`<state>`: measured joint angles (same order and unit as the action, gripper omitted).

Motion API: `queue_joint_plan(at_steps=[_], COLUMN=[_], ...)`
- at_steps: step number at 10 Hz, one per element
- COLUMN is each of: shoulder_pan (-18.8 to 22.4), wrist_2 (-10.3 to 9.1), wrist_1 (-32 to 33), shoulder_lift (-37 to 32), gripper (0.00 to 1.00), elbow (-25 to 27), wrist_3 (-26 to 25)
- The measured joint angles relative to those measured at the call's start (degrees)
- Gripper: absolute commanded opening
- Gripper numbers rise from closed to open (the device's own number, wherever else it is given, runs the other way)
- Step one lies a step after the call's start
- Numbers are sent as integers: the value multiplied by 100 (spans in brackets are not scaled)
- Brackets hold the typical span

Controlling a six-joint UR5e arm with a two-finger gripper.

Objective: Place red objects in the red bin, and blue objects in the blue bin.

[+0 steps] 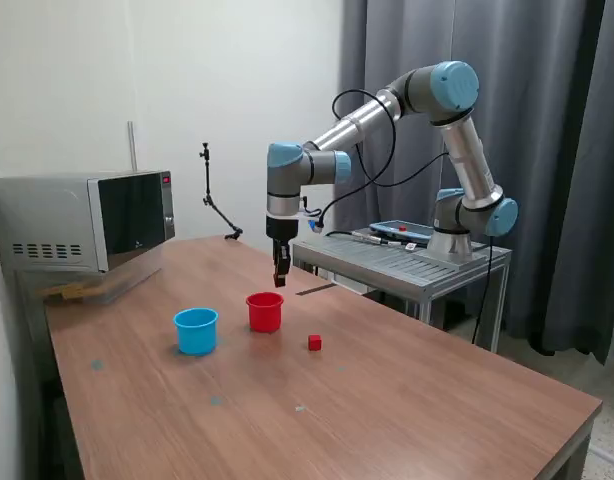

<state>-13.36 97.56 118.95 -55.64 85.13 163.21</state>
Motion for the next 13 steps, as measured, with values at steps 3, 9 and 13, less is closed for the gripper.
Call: queue_joint_plan(at_steps=[3, 9, 13], shoulder_pan=[0, 0, 134], wrist_2=[0, 0, -24], wrist_1=[-3, -4, -9], shoulder_lift=[7, 9, 48], gripper=[100, 100, 100], elbow=[-4, 3, -3], wrist_3=[-1, 0, 0])
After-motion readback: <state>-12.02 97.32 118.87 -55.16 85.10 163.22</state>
